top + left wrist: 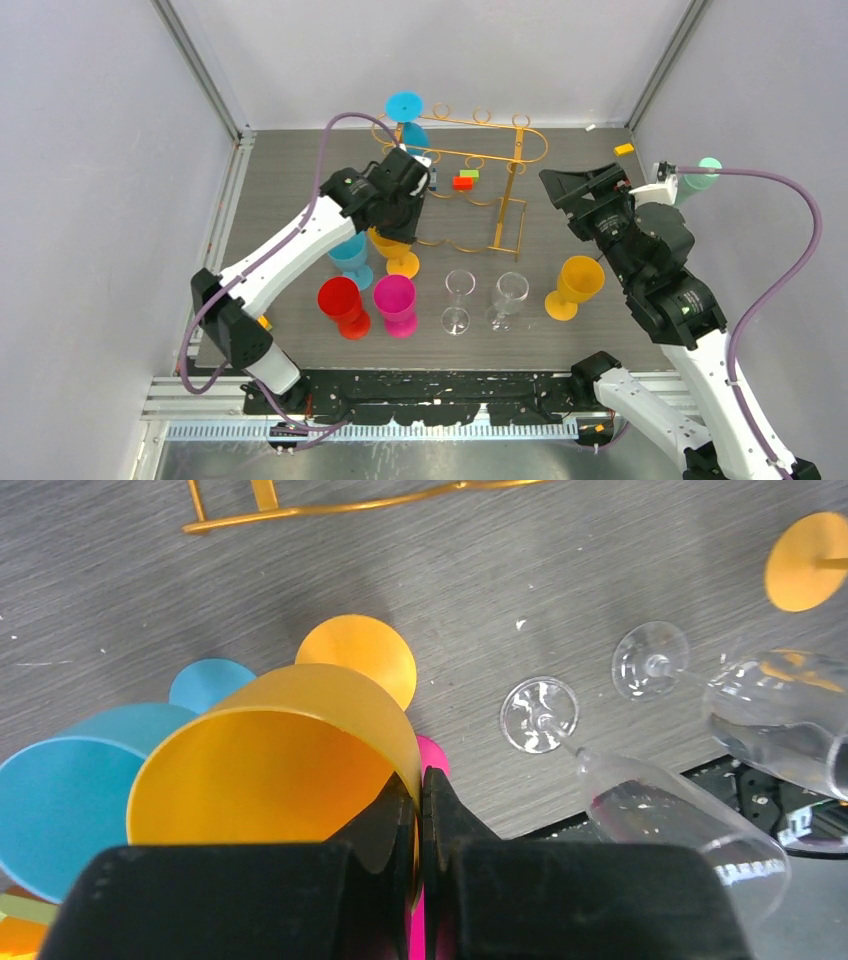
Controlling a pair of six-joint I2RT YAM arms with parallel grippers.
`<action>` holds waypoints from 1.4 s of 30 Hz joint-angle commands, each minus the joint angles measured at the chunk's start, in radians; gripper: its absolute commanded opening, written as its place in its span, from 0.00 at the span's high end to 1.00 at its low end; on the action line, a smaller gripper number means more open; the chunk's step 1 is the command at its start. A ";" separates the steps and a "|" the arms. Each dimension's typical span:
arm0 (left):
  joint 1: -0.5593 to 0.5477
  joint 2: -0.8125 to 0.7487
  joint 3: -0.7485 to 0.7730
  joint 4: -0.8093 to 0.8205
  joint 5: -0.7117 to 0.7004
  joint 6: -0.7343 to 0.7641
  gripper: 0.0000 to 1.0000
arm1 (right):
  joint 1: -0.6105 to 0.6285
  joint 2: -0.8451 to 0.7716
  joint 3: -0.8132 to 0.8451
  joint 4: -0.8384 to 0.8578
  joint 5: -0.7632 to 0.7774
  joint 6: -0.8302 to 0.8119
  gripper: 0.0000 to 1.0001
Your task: Take the wine glass off the wine glass rack
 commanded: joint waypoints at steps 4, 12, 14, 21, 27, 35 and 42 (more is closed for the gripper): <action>-0.040 0.069 0.011 0.025 -0.061 -0.017 1.00 | 0.004 -0.030 -0.024 0.008 0.031 -0.006 0.16; -0.054 0.069 -0.069 0.070 -0.084 -0.043 0.99 | 0.004 -0.058 -0.050 0.006 0.021 0.013 0.16; -0.059 0.031 -0.110 0.102 -0.098 -0.063 0.99 | 0.004 -0.062 -0.052 0.007 0.021 0.011 0.16; -0.066 -0.080 -0.225 0.218 -0.143 -0.091 1.00 | 0.004 -0.063 -0.054 0.007 0.018 0.018 0.16; -0.066 -0.088 -0.250 0.253 -0.146 -0.091 0.90 | 0.004 -0.065 -0.060 0.008 0.014 0.027 0.16; -0.066 -0.060 -0.240 0.256 -0.122 -0.094 0.88 | 0.004 -0.073 -0.065 0.007 0.018 0.026 0.16; -0.068 -0.044 -0.257 0.265 -0.106 -0.105 0.87 | 0.004 -0.078 -0.063 -0.006 0.026 0.025 0.16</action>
